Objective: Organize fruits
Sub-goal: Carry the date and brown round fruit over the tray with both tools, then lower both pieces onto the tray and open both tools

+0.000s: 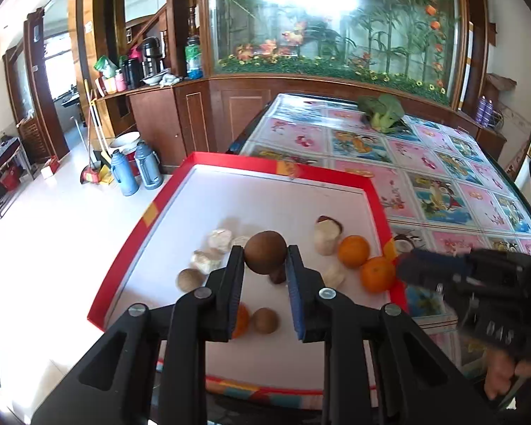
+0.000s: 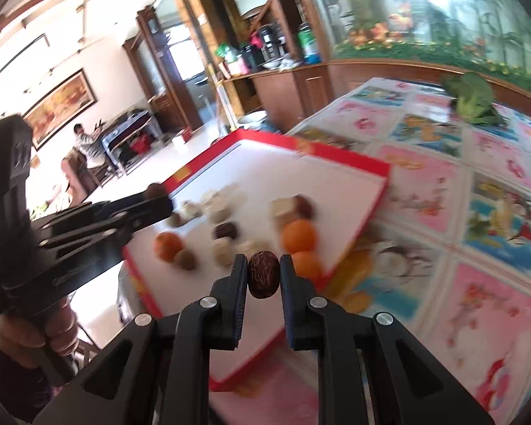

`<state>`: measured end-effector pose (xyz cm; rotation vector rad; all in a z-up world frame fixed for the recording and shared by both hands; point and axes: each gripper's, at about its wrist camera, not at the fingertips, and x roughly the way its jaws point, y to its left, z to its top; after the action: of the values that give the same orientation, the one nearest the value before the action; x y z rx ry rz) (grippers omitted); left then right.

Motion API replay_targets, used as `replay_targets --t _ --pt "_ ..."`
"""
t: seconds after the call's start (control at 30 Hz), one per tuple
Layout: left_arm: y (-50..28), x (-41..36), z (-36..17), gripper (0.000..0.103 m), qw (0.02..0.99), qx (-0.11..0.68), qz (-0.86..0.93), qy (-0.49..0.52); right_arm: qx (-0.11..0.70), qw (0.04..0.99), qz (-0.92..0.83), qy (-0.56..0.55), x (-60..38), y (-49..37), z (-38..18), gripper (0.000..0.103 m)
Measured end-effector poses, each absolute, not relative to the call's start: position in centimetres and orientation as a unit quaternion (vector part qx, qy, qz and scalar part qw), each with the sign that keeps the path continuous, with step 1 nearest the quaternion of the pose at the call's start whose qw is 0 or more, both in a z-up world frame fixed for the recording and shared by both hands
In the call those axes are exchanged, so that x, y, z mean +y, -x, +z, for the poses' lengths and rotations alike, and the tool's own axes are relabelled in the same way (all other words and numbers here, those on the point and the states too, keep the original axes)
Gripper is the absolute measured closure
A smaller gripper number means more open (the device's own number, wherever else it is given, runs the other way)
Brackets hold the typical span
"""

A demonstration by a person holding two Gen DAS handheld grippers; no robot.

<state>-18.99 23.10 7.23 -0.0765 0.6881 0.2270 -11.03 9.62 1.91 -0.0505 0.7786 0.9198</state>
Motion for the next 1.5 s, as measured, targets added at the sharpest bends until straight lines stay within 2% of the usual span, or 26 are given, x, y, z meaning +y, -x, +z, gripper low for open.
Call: replay_targets --t 1.07,1.3,1.37,1.4,1.43,1.47,1.5 --pt "19.9 26.8 4.2 0.077 0.920 0.364 0.136 0.055 0.389 0.799 0.446 0.107 15.9 14.0 -1.5 0.087" --pt "19.7 26.4 4.1 0.077 0.919 0.365 0.141 0.043 0.399 0.798 0.440 0.098 15.7 13.5 -1.8 0.086" --pt "19.4 26.2 4.1 0.072 0.918 0.368 0.140 0.040 0.397 0.798 0.440 0.105 15.7 13.6 -1.7 0.086" --pt "19.3 26.0 4.0 0.055 0.916 0.373 0.140 0.038 0.398 0.798 0.439 0.108 15.7 13.7 -1.7 0.084" --pt "19.3 25.9 3.9 0.037 0.915 0.375 0.143 0.039 0.398 0.798 0.439 0.112 15.6 13.9 -1.6 0.076" --pt "19.4 25.8 4.0 0.032 0.916 0.371 0.145 0.039 0.398 0.798 0.437 0.115 15.4 13.9 -1.5 0.066" --pt "19.5 25.7 4.2 0.030 0.918 0.368 0.145 0.037 0.392 0.803 0.435 0.112 15.0 14.0 -1.2 0.064"
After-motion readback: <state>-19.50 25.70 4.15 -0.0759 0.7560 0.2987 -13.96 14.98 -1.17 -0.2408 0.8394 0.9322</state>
